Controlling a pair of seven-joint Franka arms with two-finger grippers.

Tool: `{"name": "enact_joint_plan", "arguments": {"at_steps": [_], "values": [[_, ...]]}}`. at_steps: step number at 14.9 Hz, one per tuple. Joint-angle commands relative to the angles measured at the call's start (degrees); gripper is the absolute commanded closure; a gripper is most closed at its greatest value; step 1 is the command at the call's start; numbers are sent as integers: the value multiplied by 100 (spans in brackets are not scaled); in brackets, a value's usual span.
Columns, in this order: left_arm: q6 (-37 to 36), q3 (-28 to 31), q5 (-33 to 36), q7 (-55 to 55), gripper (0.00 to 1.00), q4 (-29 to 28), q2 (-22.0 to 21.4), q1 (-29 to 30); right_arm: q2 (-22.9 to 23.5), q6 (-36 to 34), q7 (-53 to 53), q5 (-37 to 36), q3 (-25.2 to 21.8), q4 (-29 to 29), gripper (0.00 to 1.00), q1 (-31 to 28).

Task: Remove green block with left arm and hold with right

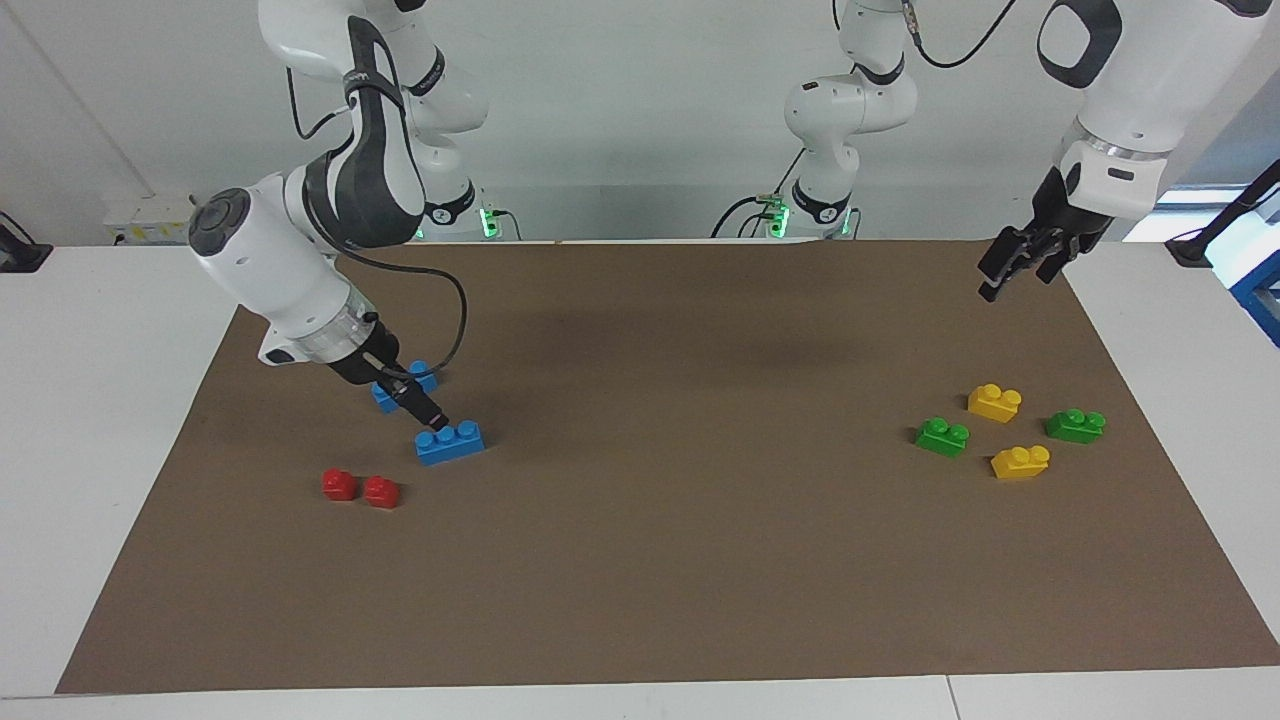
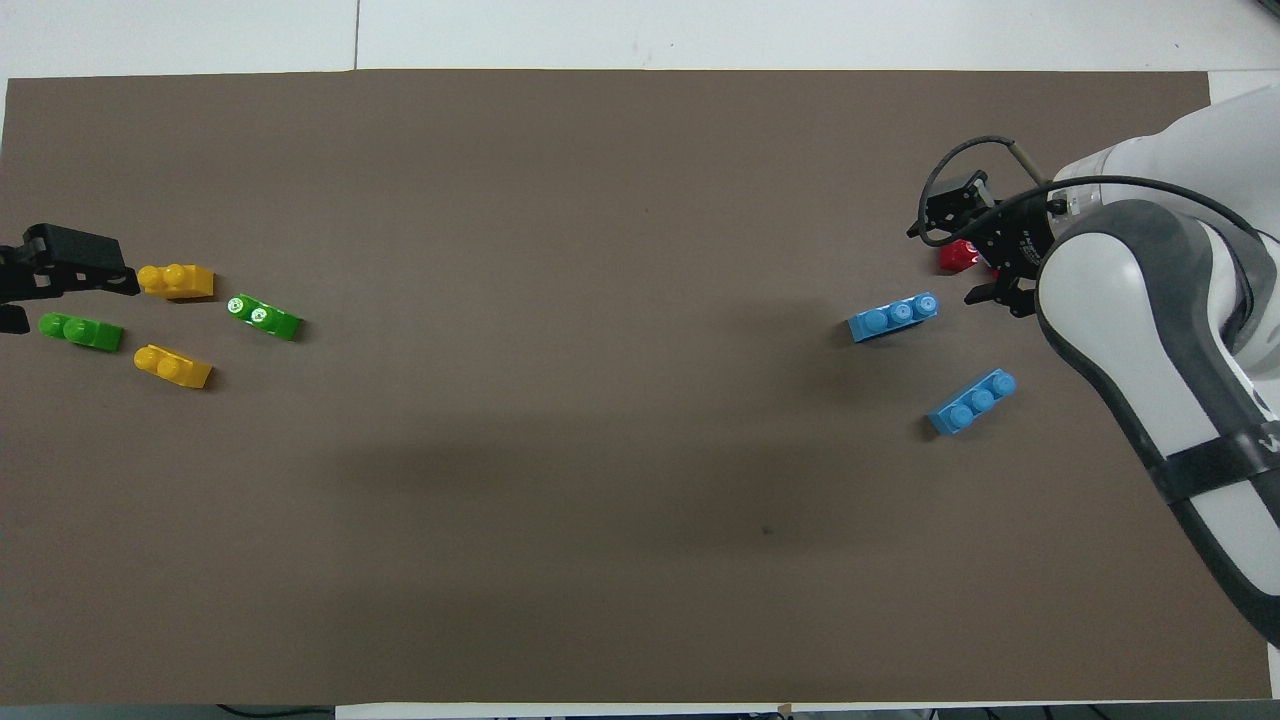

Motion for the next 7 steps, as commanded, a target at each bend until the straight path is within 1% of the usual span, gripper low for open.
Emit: {"name": "enact_joint_plan", "arguments": {"at_steps": [1, 4, 5, 7], "values": [[-195, 101, 34, 329, 0, 5, -68, -292, -136, -173, -255, -460, 39, 74, 0, -16], [-64, 250, 228, 364, 0, 5, -33, -653, -145, -340, -597, -681, 39, 259, 0, -7], [15, 268, 228, 478, 0, 66, 19, -671, -188, -401, -859, -734, 39, 311, 0, -24], [121, 295, 219, 1055, 0, 207, 37, -601, -311, -411, -1692, -848, 39, 347, 0, -68]]}}
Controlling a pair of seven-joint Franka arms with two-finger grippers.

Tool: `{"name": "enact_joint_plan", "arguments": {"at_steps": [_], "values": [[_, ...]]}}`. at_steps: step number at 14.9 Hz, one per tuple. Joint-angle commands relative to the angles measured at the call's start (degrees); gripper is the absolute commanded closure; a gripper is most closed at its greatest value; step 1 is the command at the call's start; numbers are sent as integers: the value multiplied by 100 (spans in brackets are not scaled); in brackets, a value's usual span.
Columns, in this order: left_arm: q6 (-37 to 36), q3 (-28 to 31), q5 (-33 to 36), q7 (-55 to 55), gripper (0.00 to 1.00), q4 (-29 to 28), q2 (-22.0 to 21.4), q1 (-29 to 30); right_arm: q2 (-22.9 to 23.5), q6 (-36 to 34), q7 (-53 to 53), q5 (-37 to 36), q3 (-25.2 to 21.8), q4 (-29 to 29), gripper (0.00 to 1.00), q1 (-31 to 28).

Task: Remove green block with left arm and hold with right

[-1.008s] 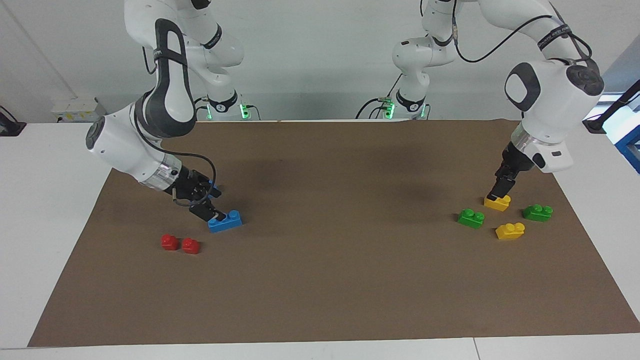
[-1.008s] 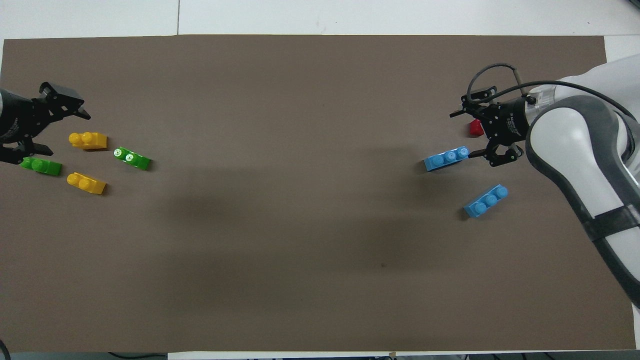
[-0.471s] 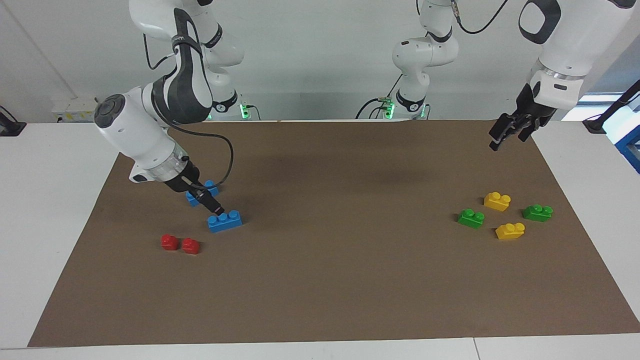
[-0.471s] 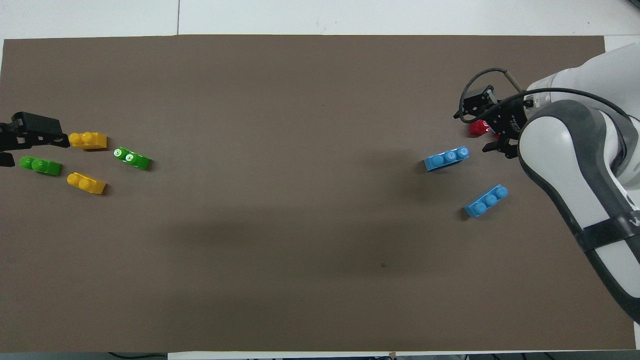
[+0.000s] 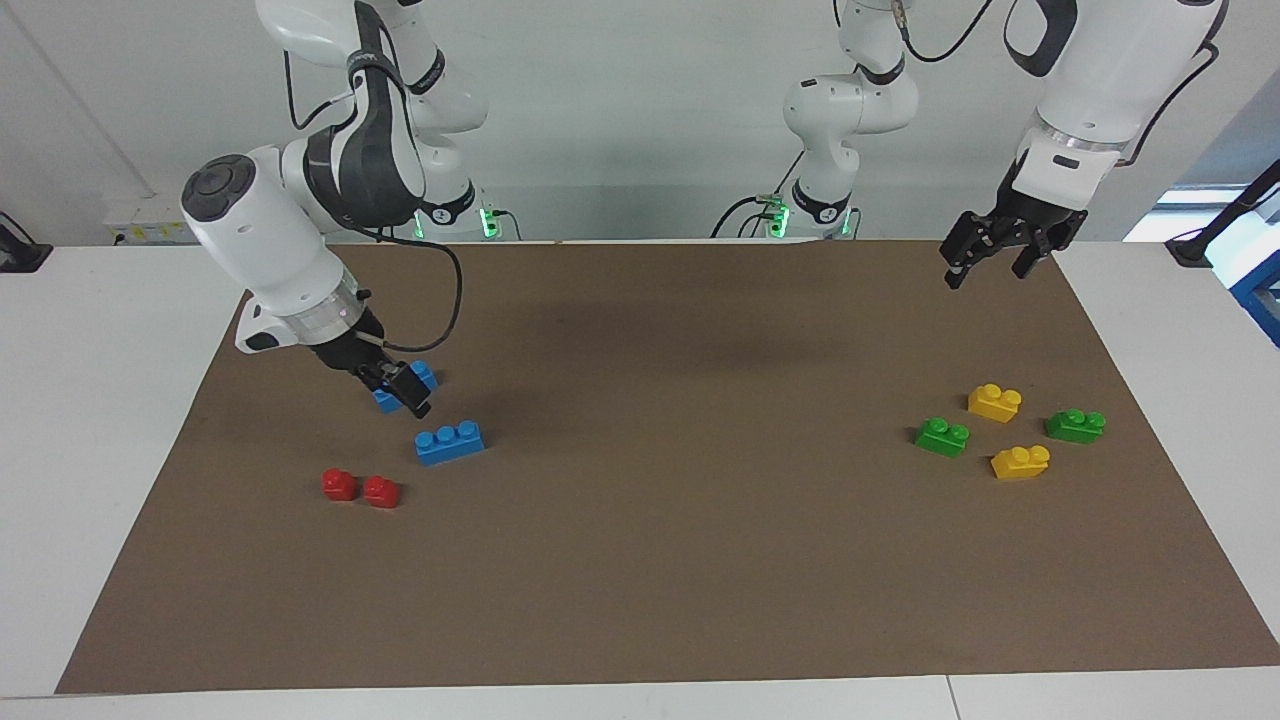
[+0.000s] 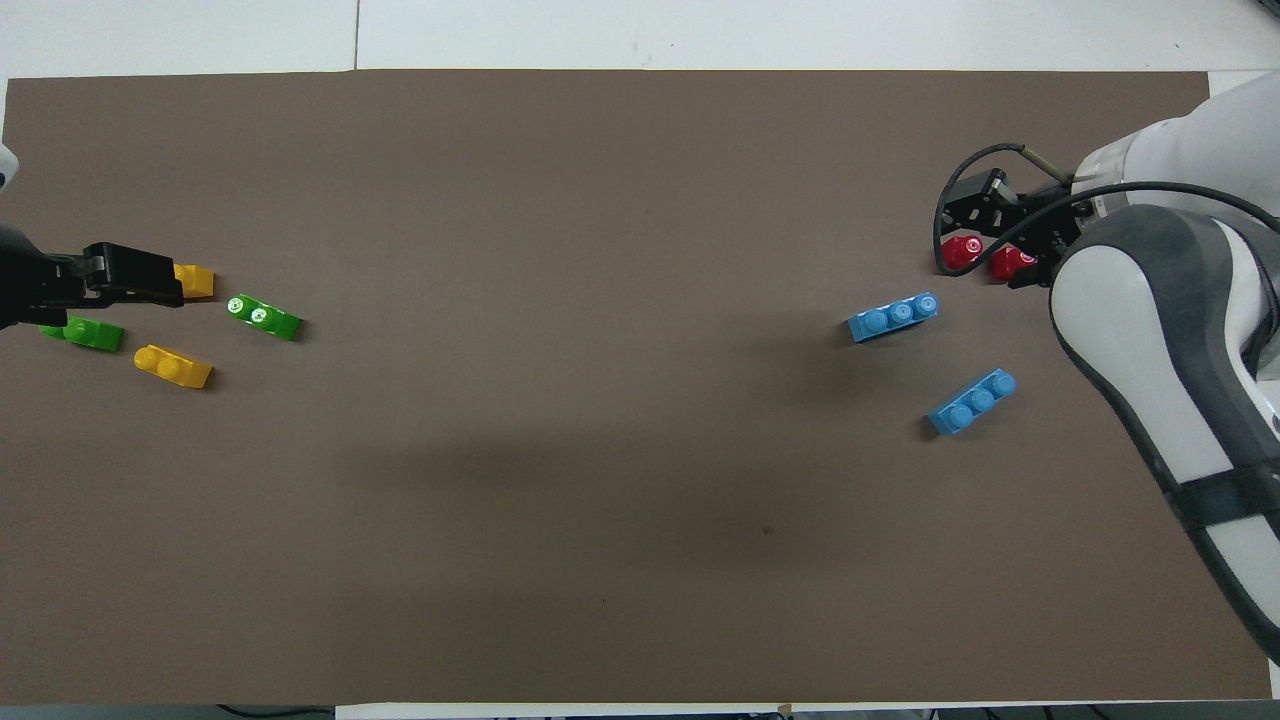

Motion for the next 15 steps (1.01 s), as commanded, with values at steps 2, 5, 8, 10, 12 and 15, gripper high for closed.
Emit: {"name": "enact_joint_plan", "arguments": {"at_steps": [2, 5, 8, 10, 12, 15], "values": [[75, 227, 79, 741, 0, 130, 46, -32, -382, -166, -1450, -348, 25, 33, 0, -77], [136, 228, 71, 706, 0, 103, 73, -50, -813, -376, -1567, -577, 34, -28, 0, 29], [92, 228, 44, 662, 0, 121, 100, -32, -911, -570, -1759, -578, 52, -72, 0, 152], [-12, 193, 36, 574, 0, 86, -23, -15, -1033, -860, -2373, -569, 52, -29, 0, 82], [-240, 201, 35, 565, 0, 59, -42, -23, -1052, -1054, -3408, -639, 8, 15, 0, -6], [-495, 201, 27, 565, 0, 103, -7, -23, -1052, -1387, -3695, -797, -10, 111, 0, -129]]}}
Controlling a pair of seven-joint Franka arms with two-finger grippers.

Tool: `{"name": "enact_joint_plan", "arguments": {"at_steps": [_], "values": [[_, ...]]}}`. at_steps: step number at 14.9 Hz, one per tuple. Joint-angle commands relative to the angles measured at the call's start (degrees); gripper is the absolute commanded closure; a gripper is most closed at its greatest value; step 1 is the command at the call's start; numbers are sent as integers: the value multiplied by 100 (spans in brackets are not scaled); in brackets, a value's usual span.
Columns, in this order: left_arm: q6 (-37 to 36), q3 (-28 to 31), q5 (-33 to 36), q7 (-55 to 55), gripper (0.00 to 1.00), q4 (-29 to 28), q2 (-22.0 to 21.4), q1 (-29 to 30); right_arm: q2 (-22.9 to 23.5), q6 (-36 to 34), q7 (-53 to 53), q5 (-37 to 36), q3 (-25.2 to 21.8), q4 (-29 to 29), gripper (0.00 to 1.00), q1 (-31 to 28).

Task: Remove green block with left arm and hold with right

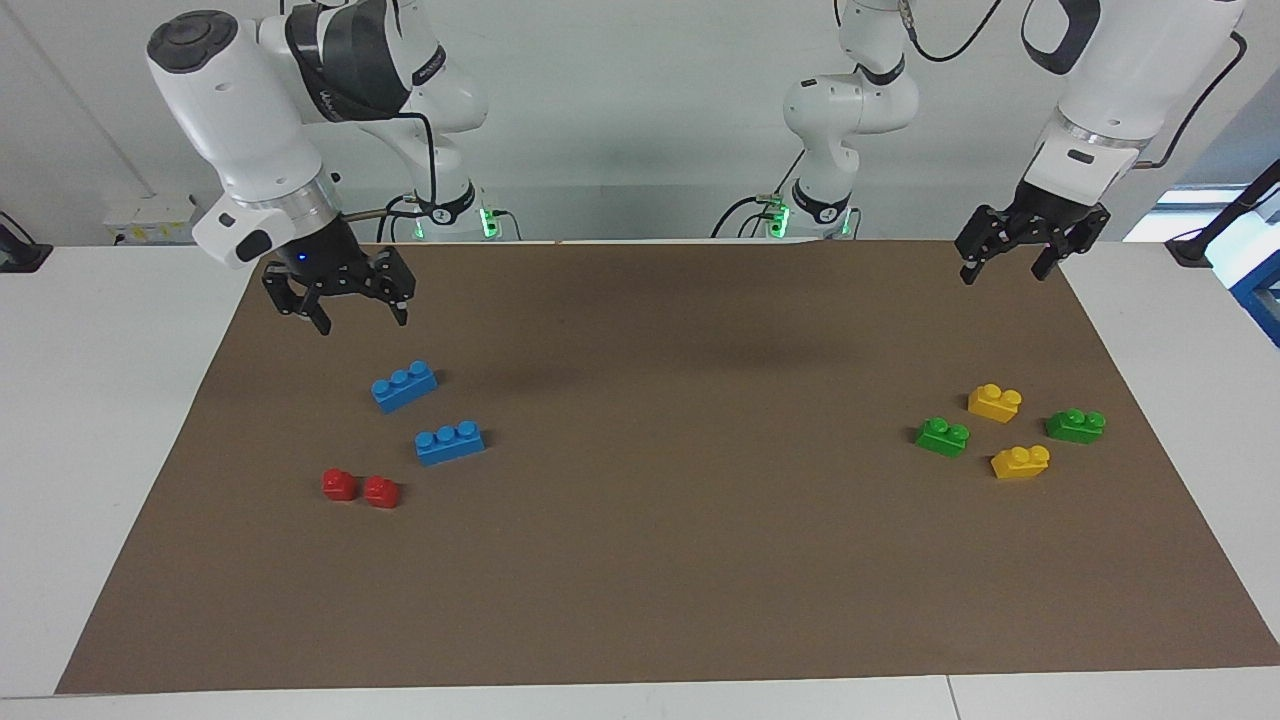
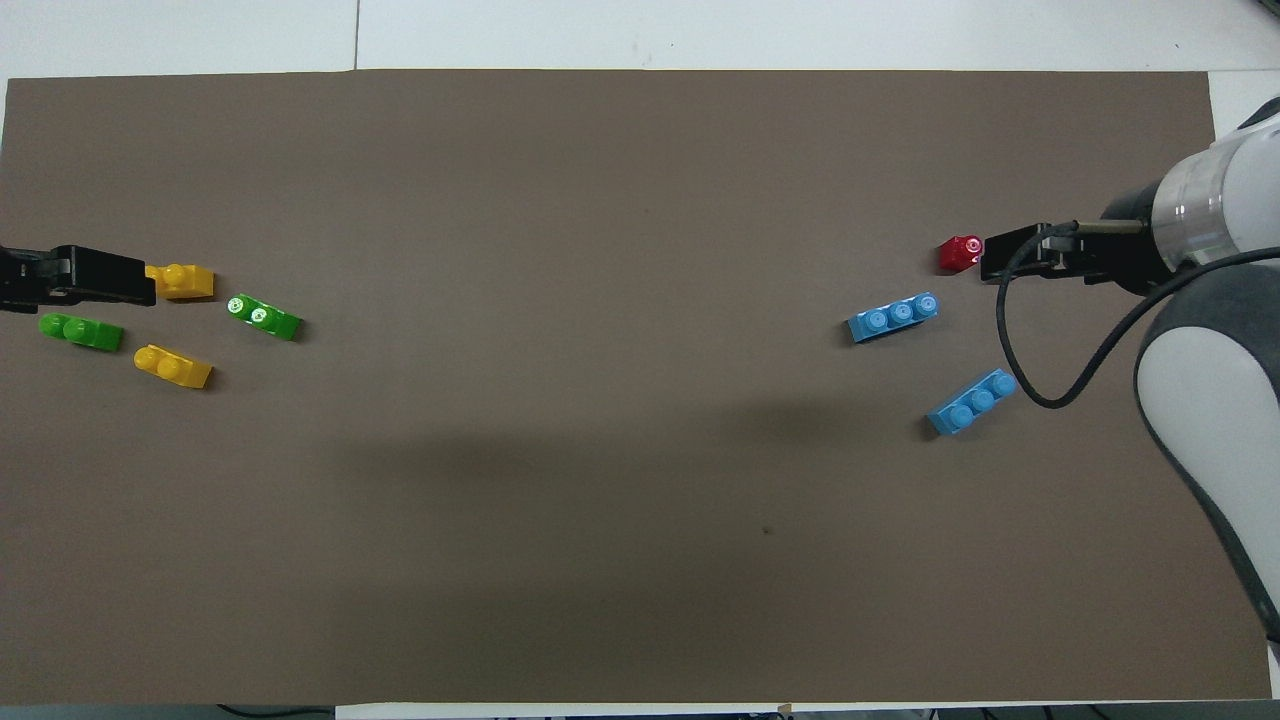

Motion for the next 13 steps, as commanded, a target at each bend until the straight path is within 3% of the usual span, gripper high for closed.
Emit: {"name": "enact_joint_plan", "arguments": {"at_steps": [1, 6, 13], "values": [[-367, 21, 17, -78, 0, 58, -28, -34, -58, -391, -254, -182, 35, 130, 0, -130], [-386, 47, -10, -491, 0, 50, 8, -95, 135, -1218, 326, -182, 43, 938, 0, -175], [-377, -6, -1, -465, 0, 41, -72, -16, 162, -1298, 397, -445, 43, 957, 0, -175]]}}
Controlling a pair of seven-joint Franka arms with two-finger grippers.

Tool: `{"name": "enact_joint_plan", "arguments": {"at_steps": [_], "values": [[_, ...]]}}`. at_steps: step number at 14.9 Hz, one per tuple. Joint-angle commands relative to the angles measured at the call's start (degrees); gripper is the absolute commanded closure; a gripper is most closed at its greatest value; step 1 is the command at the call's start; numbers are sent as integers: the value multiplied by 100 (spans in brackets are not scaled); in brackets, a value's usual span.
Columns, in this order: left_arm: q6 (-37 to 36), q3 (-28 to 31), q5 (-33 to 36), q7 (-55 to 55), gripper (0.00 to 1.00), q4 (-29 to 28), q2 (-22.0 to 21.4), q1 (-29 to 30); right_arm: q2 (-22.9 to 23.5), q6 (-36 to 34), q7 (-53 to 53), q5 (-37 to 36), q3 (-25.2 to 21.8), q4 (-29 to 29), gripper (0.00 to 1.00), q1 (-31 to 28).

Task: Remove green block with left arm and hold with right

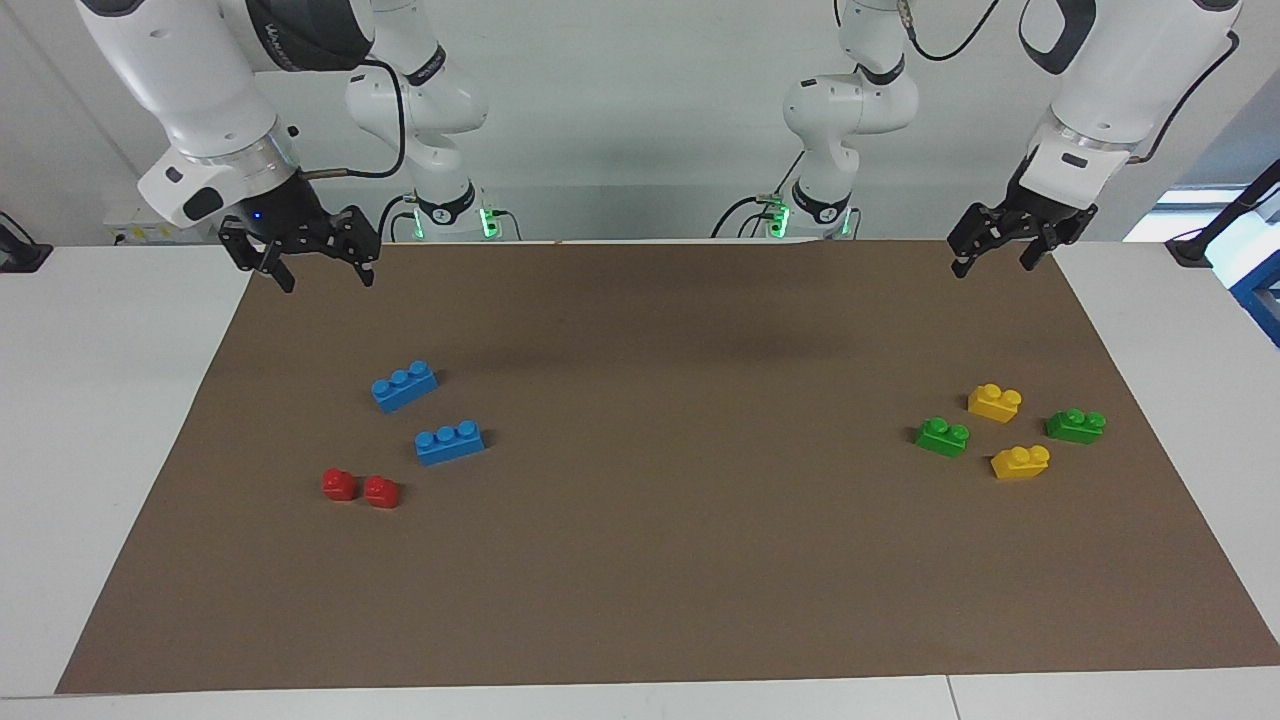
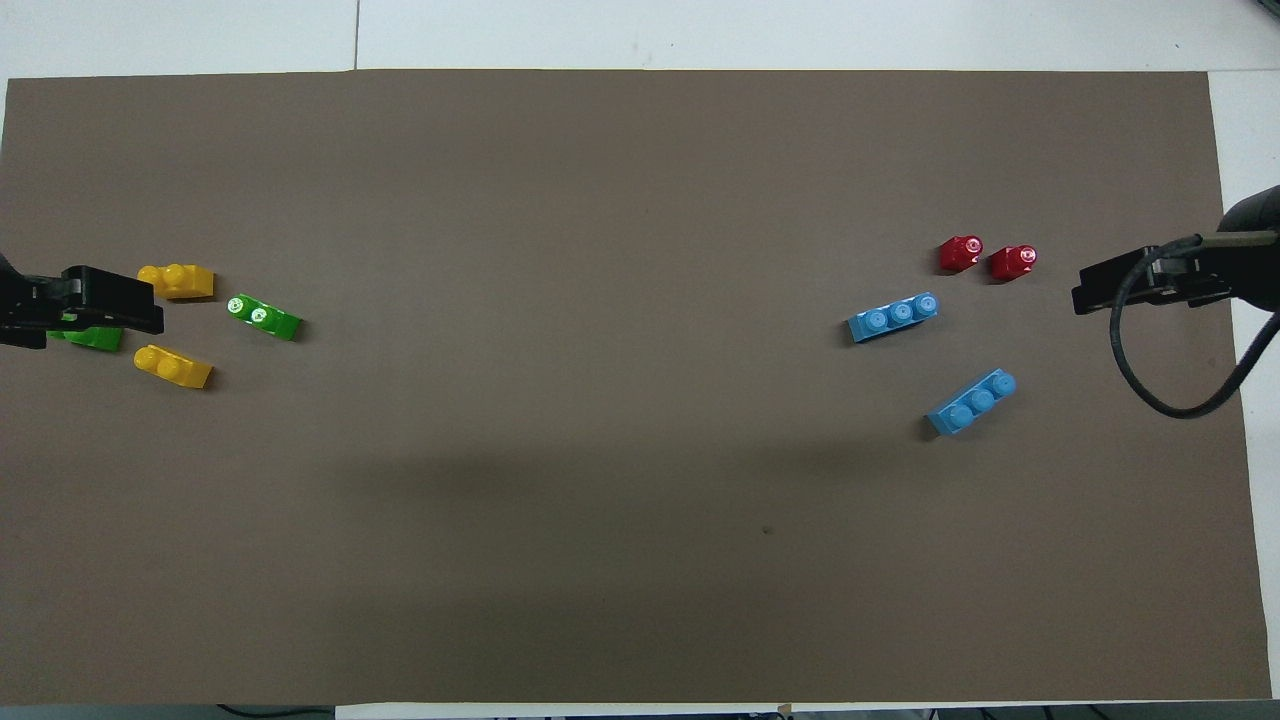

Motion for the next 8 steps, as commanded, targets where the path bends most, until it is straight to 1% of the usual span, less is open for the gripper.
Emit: {"name": "enact_joint_plan", "arguments": {"at_steps": [1, 8], "values": [[-114, 7, 4, -62, 0, 40, -48, -18, 94, -124, 100, -285, 57, 121, 0, -55], [-96, 7, 4, -44, 0, 40, -48, -44, 77, -81, 109, -330, 66, 76, 0, -82]]}}
